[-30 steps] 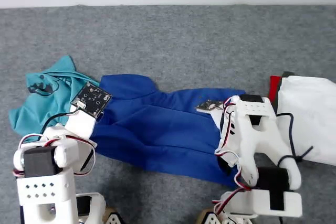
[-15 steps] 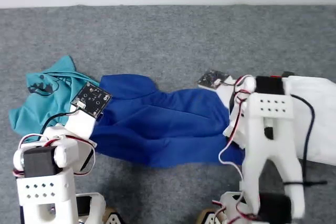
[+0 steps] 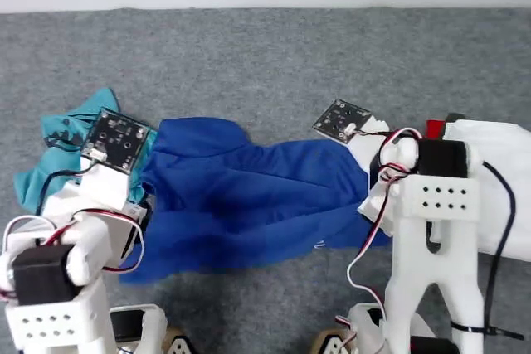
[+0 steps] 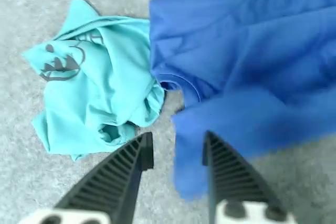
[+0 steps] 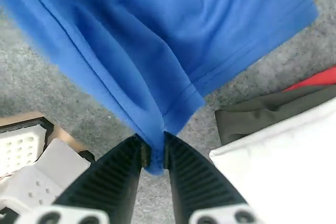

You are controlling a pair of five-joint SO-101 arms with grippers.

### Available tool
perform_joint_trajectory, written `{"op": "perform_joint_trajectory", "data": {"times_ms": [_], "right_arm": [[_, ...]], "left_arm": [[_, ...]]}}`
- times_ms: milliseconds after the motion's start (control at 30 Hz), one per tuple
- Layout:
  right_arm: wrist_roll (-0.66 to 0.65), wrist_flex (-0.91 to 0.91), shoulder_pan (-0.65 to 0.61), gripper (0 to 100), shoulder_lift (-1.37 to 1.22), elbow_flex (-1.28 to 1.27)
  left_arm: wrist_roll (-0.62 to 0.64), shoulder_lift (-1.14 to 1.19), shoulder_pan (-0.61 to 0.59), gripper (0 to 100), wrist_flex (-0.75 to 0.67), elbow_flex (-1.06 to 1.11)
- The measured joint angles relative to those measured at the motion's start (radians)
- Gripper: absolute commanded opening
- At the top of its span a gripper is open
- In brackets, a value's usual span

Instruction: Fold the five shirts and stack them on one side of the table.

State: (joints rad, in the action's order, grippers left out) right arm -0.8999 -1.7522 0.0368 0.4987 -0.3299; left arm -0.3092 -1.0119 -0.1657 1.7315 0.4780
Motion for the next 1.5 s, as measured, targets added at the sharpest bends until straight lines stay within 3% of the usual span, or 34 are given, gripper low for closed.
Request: {"op": "perform_joint_trajectory", "data": {"times_ms": [267, 700, 1133, 1500], "right_arm": [[-0.061, 0.0, 0.087, 0.9, 0.003, -0.025], [-0.064, 0.0, 0.098, 0.9, 0.003, -0.025], [-0.064, 0.0, 0.098, 0.9, 0.003, -0.025], [-0.064, 0.0, 0.103, 0.9, 0.003, -0.029]], "left_arm": [[-0.006, 0.052, -0.04, 19, 0.003, -0.018], [-0.227, 0.605, -0.044, 19, -0.002, 0.009], [-0.241, 0.945, -0.044, 19, -0.169, 0.009], [-0.241, 1.019, -0.063, 19, -0.247, 0.015]]}}
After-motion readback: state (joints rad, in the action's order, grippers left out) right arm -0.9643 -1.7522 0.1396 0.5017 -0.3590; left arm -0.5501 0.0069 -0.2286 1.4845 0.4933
